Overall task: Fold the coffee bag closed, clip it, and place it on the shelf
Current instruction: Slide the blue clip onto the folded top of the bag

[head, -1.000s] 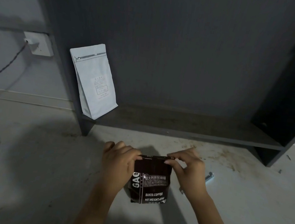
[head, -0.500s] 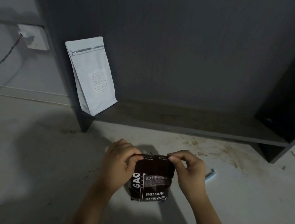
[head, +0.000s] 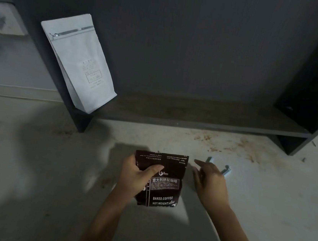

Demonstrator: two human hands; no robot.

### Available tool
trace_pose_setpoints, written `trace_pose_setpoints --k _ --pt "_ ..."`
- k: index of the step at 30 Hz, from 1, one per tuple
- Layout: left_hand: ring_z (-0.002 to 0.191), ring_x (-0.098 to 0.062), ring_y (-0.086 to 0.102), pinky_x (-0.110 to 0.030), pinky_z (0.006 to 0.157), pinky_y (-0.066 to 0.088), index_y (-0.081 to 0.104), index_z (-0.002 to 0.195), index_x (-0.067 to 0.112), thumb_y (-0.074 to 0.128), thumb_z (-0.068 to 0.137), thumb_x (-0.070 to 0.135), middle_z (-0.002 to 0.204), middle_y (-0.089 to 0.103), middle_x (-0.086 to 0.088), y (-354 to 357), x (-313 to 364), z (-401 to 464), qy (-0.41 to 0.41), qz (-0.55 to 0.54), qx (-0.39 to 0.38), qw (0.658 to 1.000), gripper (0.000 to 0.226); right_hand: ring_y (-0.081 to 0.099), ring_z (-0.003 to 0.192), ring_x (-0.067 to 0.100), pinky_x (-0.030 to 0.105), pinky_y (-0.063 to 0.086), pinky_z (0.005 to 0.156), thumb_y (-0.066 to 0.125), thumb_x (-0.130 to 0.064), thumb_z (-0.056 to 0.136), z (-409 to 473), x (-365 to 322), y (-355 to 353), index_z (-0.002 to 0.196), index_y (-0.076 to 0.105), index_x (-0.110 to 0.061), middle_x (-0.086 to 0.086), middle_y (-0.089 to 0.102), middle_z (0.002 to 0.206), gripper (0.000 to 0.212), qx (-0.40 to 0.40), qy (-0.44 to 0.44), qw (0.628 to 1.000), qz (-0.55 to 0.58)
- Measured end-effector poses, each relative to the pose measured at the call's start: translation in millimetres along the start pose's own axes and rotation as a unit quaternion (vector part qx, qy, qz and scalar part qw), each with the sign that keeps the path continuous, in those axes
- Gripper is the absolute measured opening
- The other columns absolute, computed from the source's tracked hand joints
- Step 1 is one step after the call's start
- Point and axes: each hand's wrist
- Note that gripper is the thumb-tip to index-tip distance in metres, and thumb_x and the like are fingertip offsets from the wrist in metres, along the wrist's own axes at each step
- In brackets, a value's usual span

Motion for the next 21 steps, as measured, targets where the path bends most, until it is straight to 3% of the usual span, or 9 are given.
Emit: trace_pose_setpoints --k 3,6,10,16,21 --pt "0.059 0.005 0.066 -0.009 0.057 0.052 0.063 0.067 0.023 0.076 0.065 -0.007 0.059 0.071 0.023 -0.3 -3.2 3.3 0.010 0.007 -0.001 1.000 0.033 0.064 0.087 0.041 0.045 0.055 0.071 0.054 -0.020 0.087 -4.5 18.7 10.3 0.119 0.050 -0.005 0.022 0.056 0.111 0.035 -0.085 0.155 0.978 -0.110" --pt "0.058 0.005 0.066 -0.009 0.056 0.051 0.063 0.068 0.020 0.075 0.065 -0.008 0.058 0.071 0.021 -0.4 -4.5 7.3 0.006 -0.003 -0.007 1.000 0.032 0.063 0.086 0.042 0.045 0.054 0.070 0.054 -0.030 0.086 -4.6 20.6 15.1 0.119 0.047 -0.003 0.023 0.051 0.108 0.043 -0.105 0.211 0.964 -0.126" --pt "0.056 0.008 0.064 -0.006 0.055 0.049 0.061 0.069 0.020 0.075 0.066 -0.009 0.055 0.070 0.023 -0.7 -5.1 12.0 0.000 -0.009 -0.018 1.000 0.032 0.063 0.084 0.034 0.039 0.055 0.067 0.059 -0.039 0.083 -1.5 19.1 19.7 0.121 0.045 -0.004 0.017 0.052 0.104 0.053 -0.104 0.207 0.960 -0.159" --pt "0.058 0.006 0.065 -0.008 0.057 0.050 0.063 0.069 0.020 0.075 0.066 -0.008 0.057 0.071 0.021 -2.8 -9.4 13.1 -0.002 -0.012 -0.026 1.000 0.030 0.058 0.080 0.031 0.035 0.048 0.063 0.054 -0.016 0.085 -3.3 21.7 19.8 0.102 0.060 -0.002 0.015 0.055 0.095 0.024 -0.100 0.175 0.964 -0.170" --pt "0.057 0.005 0.065 -0.009 0.057 0.051 0.065 0.064 0.024 0.077 0.065 -0.006 0.057 0.071 0.022 -3.5 -8.8 11.3 -0.006 -0.011 -0.022 1.000 0.032 0.058 0.064 0.022 0.026 0.043 0.059 0.063 -0.010 0.079 -5.9 21.0 5.5 0.080 0.068 -0.010 0.013 0.068 0.081 0.005 -0.052 0.139 0.989 -0.010"
Point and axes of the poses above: each hand's wrist, its own z-axis towards the middle knuckle, its own y-axis out of the palm, x = y × z
